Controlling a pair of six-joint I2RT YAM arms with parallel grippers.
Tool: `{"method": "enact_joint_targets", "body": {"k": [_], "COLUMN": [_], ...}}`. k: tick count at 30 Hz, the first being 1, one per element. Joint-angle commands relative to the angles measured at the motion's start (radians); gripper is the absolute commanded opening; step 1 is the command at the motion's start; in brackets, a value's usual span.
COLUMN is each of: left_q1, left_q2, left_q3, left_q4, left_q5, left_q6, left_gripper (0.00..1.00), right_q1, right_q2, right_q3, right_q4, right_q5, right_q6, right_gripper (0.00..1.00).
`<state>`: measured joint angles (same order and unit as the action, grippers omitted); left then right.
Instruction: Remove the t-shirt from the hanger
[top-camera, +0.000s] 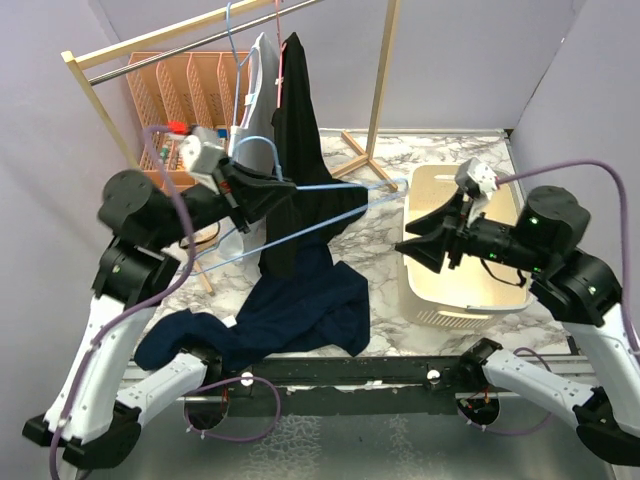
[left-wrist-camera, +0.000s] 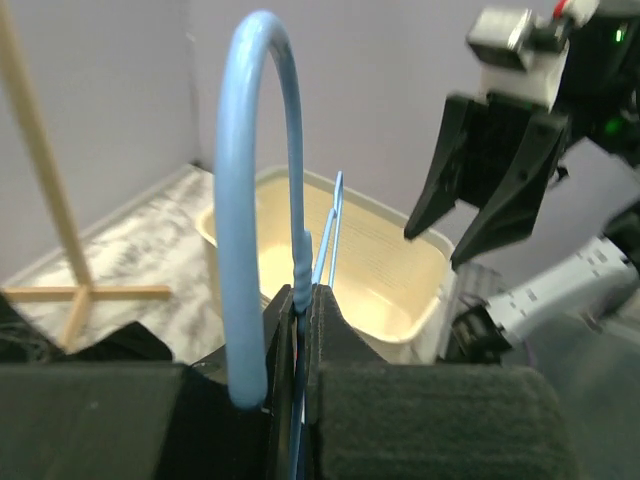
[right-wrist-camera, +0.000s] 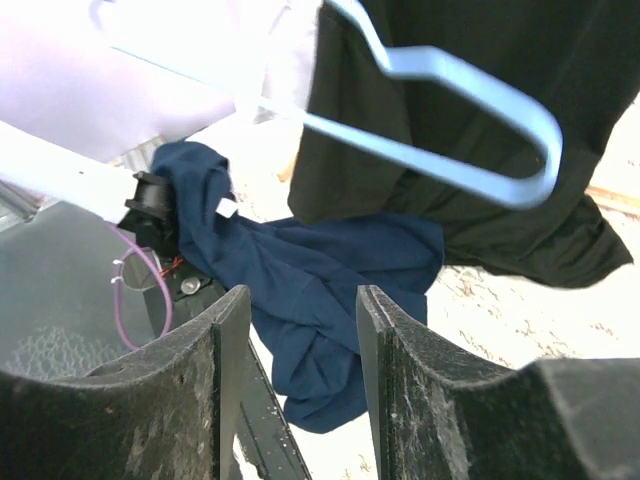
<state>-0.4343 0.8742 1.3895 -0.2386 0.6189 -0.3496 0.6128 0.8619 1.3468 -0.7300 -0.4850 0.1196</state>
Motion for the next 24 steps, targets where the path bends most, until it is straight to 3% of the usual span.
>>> {"method": "enact_joint_targets", "body": {"k": [1, 8, 15, 24], "left_q1": [-0.002, -0.003, -0.004, -0.004], "left_q2": [0.054, 0.038, 0.026, 0.025], "left_q3": [-0.015, -0.159, -0.196, -0.192], "left_q4": [0.056, 0.305, 0.45, 0.452], "left_q5": [0.336, 0.553, 0.562, 0.542], "left_q6": [-0.007, -0.166, -0.268, -0.273], "left_gripper": [0.0, 0.0, 0.0, 0.0], "right_q1": [-0.007, -0.007, -0.007, -0.007], "right_q2": [-0.049, -0.079, -0.006, 0.021], "right_q3": [0.057, 0.085, 0.042, -0.007], "right_q4": [-0.046, -0.034, -0.026, 0.057], "right_q5": [-0.119, -0.208, -0.335, -0.408], "right_q6": [-0.024, -0.021, -0.03, 0.013], "right_gripper": [0.48, 0.51, 0.52, 0.52]}}
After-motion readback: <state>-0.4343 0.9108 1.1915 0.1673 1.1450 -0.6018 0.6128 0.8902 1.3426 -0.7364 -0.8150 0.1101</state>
